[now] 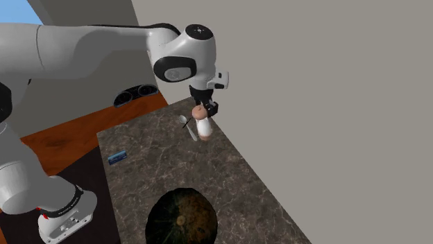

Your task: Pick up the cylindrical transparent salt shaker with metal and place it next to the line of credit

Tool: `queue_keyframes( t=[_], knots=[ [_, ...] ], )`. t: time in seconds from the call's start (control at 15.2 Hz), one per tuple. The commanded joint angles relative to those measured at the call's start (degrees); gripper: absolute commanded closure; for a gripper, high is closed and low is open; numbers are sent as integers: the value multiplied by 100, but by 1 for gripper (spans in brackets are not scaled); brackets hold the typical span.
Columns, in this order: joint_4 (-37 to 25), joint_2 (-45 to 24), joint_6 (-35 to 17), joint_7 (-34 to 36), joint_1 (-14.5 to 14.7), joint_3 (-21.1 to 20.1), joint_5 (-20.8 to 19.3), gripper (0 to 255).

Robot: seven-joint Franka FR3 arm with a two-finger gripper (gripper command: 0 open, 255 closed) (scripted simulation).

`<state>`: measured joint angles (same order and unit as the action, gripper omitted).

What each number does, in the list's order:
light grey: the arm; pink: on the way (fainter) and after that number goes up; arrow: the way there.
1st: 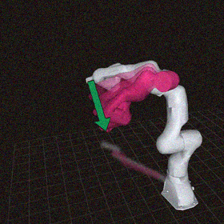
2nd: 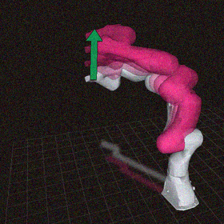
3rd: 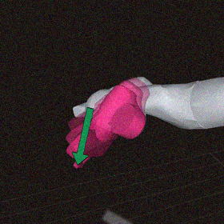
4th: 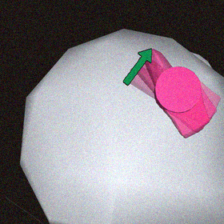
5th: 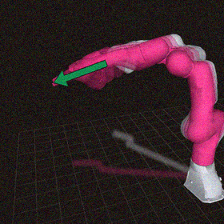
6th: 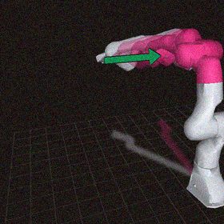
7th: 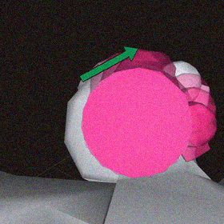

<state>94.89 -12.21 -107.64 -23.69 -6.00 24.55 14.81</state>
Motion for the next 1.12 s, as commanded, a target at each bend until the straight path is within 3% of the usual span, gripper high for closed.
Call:
queue_keyframes(
  t=[0.0, 0.53, 1.06],
  knots=[
    [369, 437, -14, 248, 184, -34, -200, 255],
    [1500, 2016, 160, 1284, 622, -426, -878, 255],
    [2125, 3284, 658, 2307, 842, -1072, -1174, 255]
  ],
)
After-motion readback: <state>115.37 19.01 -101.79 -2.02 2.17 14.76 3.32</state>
